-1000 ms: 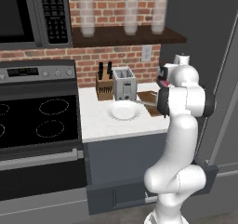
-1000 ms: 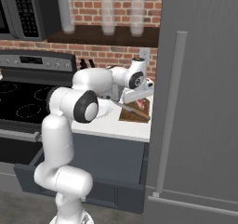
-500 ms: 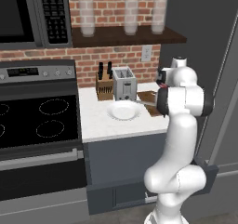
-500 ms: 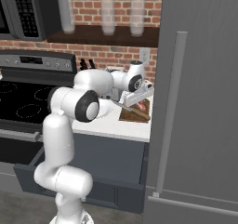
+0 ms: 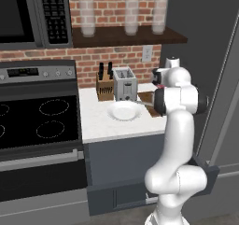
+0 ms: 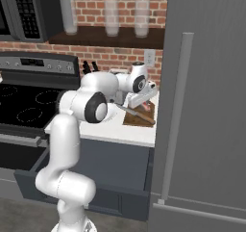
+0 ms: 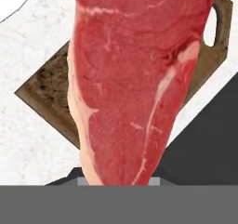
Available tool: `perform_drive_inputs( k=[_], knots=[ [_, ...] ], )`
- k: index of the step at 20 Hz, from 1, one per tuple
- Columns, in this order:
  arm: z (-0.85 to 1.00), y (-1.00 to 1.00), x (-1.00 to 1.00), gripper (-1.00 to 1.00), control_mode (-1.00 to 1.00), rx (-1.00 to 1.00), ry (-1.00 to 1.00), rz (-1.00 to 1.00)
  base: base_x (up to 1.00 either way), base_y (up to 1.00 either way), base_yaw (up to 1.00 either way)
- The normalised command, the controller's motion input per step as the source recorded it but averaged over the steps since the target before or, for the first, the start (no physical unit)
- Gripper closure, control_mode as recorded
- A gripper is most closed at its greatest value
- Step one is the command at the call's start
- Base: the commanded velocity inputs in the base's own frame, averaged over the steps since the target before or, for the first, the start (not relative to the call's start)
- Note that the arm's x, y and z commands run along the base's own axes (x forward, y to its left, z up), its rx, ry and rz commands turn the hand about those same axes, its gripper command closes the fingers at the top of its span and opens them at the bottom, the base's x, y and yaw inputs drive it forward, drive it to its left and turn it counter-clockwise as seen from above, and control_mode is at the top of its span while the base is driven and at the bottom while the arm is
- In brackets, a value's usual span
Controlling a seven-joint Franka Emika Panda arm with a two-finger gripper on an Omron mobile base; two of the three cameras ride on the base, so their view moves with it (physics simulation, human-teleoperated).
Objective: Pick up the knife from the drawer and place it on the cutting board. Then place the meat from the plate to the cutting board.
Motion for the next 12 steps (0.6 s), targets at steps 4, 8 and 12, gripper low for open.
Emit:
perform_drive_inputs(
  k=[4, 8, 12],
  knots=[
    [-0.13, 0.00, 0.32, 1.00, -1.00, -0.02, 0.00, 0.02, 0.00, 0.00, 0.00],
    [-0.25, 0.00, 0.34, 1.00, -1.00, -0.02, 0.00, 0.02, 0.00, 0.00, 0.00],
    [-0.25, 0.00, 0.32, 1.00, -1.00, -0.01, 0.00, 0.02, 0.00, 0.00, 0.00]
  ],
)
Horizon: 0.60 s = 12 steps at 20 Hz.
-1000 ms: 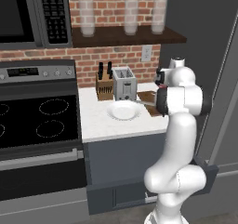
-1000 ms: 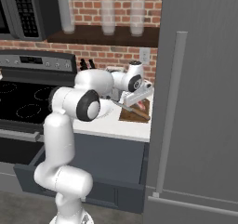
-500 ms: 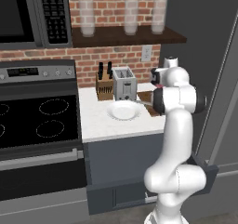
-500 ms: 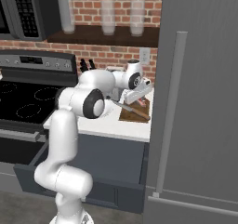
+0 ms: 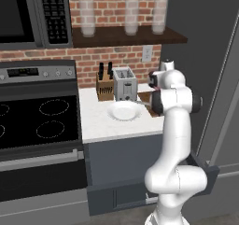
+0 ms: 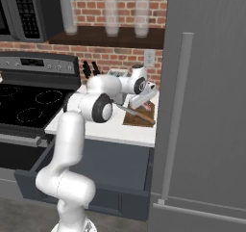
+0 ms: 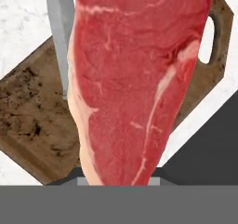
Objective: Pick up the knife from the drawer and place it on the cutting board. Then place the meat from the plate to the cutting board.
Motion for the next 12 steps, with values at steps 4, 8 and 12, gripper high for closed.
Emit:
perform_drive_inputs(
  k=[4, 8, 12],
  knots=[
    [-0.29, -0.02, 0.34, 1.00, -1.00, -0.01, 0.00, 0.02, 0.00, 0.00, 0.00],
    [-0.28, -0.08, 0.43, -1.00, -1.00, 0.00, 0.00, 0.01, 0.00, 0.00, 0.00],
    [-0.18, -0.05, 0.43, -1.00, -1.00, 0.00, 0.00, 0.04, 0.00, 0.00, 0.00]
  ],
)
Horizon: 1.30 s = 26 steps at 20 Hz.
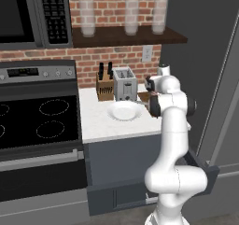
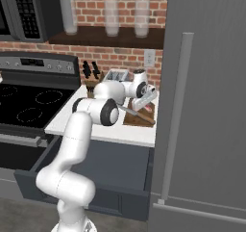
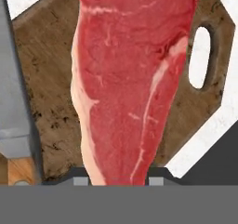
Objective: Pick up the knife from the drawer and place it on the cutting board. Then place the meat from the plate to the cutting board.
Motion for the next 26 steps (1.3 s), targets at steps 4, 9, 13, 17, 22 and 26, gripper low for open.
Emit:
perform_drive_inputs(
  k=[4, 9, 13, 17, 22, 26],
  knots=[
    [0.00, -0.03, 0.03, -1.00, -1.00, 0.00, 0.00, 0.01, 0.00, 0.00, 0.00],
    [0.08, 0.00, -0.24, -1.00, -1.00, 0.00, -0.08, 0.00, 0.00, 0.00, 0.00],
    [0.03, 0.35, -0.97, -1.00, -1.00, -0.05, -0.25, 0.03, 0.00, 0.00, 0.00],
    [-0.05, 0.82, -1.00, -1.00, -1.00, -0.06, -0.32, 0.06, 0.00, 0.00, 0.00],
    [-0.17, 1.00, -1.00, -1.00, -1.00, -0.04, -0.29, 0.07, 0.00, 0.00, 0.00],
    [-0.24, 1.00, -1.00, -1.00, -1.00, -0.05, -0.28, 0.06, 0.00, 0.00, 0.00]
  ],
)
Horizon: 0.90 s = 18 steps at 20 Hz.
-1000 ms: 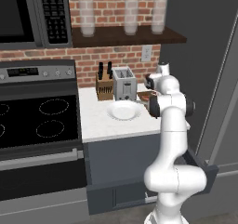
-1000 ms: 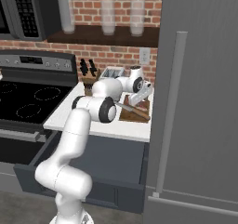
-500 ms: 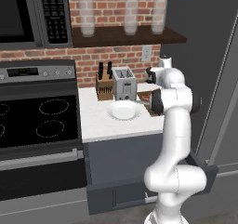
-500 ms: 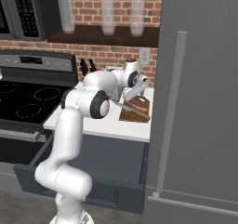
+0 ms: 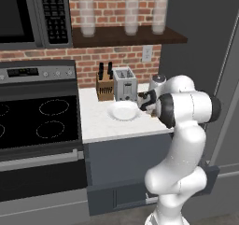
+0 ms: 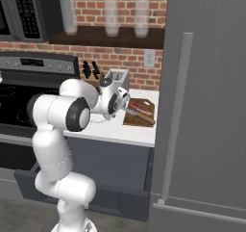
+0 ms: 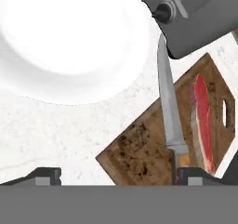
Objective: Pick up the knife from the drawer and place it on the cutting board. Then place the meat from the plate to the cutting board.
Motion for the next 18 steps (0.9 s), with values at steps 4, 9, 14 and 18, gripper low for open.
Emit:
perform_drive_inputs(
  k=[4, 9, 14, 18],
  knots=[
    [-0.08, 0.98, -1.00, -1.00, -1.00, -0.08, -0.30, 0.04, 0.00, 0.00, 0.00],
    [0.32, 0.74, -1.00, -1.00, -1.00, -0.09, -0.41, 0.05, 0.00, 0.00, 0.00],
    [0.95, 0.22, -1.00, -1.00, -1.00, -0.02, -0.61, 0.09, 0.00, 0.00, 0.00],
    [1.00, 0.03, -1.00, -1.00, -1.00, 0.00, -0.54, 0.03, 0.00, 0.00, 0.00]
  ],
)
